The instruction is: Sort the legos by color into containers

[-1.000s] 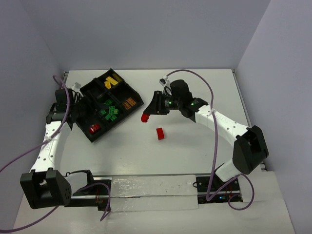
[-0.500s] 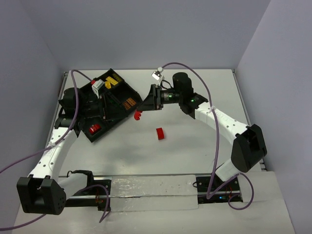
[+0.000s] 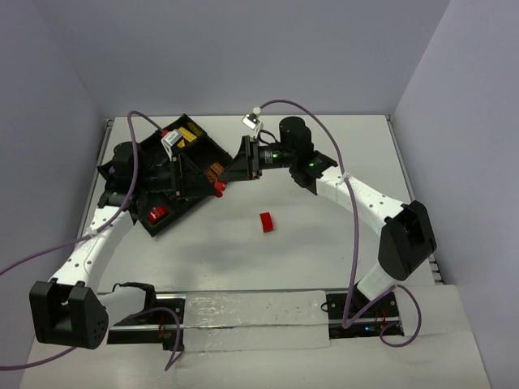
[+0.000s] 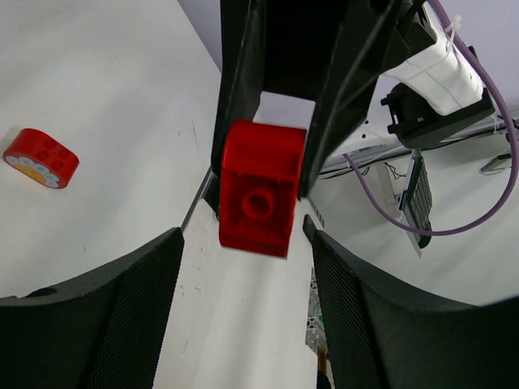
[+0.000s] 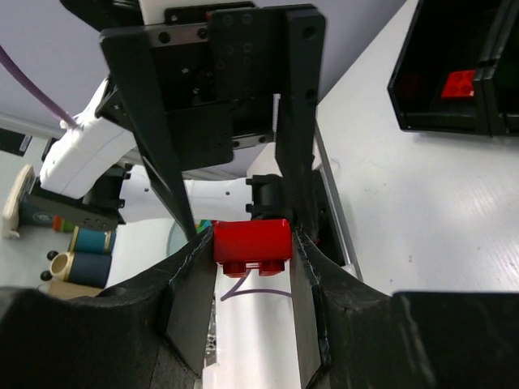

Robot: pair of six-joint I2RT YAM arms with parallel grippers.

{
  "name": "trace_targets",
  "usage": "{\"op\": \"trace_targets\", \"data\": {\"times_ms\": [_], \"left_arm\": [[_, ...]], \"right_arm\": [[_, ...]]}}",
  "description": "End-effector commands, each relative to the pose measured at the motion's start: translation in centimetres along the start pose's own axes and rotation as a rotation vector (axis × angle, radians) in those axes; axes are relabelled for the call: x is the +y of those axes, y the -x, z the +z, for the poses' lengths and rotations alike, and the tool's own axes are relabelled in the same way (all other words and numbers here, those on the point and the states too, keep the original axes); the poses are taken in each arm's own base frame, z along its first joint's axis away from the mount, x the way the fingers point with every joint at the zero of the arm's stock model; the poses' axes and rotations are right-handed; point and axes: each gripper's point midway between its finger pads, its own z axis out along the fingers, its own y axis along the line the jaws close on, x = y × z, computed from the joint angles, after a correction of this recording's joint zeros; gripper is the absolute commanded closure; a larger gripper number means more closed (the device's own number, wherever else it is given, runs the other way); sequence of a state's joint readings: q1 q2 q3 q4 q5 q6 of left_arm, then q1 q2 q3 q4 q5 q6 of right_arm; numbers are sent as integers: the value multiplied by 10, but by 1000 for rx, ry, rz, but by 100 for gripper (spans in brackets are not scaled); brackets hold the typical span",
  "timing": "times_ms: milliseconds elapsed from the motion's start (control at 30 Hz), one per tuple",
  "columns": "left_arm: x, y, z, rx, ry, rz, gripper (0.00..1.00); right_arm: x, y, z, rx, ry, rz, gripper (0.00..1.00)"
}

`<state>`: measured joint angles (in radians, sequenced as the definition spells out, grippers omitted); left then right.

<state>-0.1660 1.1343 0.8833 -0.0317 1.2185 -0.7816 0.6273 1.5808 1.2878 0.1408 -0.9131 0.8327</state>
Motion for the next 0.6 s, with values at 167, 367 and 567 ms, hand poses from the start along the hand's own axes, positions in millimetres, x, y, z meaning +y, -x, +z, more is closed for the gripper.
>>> {"op": "trace_targets", "data": {"times_ms": [167, 367, 567], "left_arm": [[-21, 12, 9, -13, -64, 88, 37], [-17, 9, 10, -10, -59, 64, 82], [-16, 7, 10, -12, -52, 56, 100]], "right_arm": [[25, 1, 15, 29, 76, -71, 100], [18, 1, 17, 16, 57, -54, 100], [9, 6, 18, -11, 31, -26, 100]]}}
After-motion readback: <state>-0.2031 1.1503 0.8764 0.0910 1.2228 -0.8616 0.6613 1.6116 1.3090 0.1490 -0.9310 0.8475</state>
